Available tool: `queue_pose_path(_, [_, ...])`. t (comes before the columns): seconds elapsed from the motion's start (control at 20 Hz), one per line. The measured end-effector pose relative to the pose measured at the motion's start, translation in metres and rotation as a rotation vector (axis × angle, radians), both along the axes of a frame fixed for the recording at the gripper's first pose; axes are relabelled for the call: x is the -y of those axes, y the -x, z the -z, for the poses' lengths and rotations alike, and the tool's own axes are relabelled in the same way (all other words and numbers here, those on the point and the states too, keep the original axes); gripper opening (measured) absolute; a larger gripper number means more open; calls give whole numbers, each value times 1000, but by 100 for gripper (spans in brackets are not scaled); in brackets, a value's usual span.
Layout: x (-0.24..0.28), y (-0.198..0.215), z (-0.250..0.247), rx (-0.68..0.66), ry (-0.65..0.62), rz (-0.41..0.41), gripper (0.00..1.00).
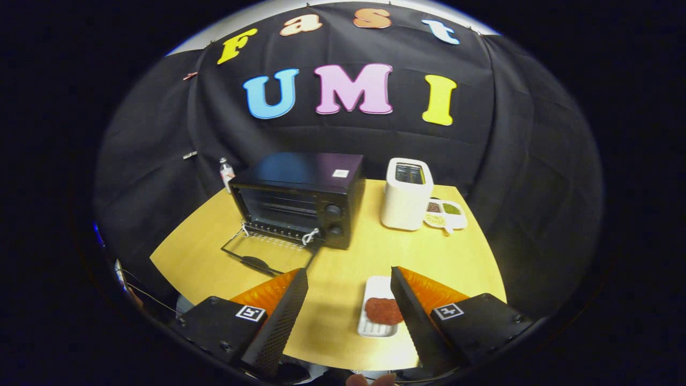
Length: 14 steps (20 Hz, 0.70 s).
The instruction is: Open the toaster oven, put the food inside, and close the toaster oven door.
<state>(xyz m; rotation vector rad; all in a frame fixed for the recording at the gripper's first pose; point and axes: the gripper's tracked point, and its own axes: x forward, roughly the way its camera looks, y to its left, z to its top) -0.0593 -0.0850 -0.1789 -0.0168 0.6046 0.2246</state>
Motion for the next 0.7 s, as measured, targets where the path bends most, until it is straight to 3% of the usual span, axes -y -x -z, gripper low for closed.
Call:
queue_pose_path(0.35, [103, -12, 42, -155, -33, 25, 99])
queue_pose_path(0.7, [111, -10, 122, -459, -175, -57, 99])
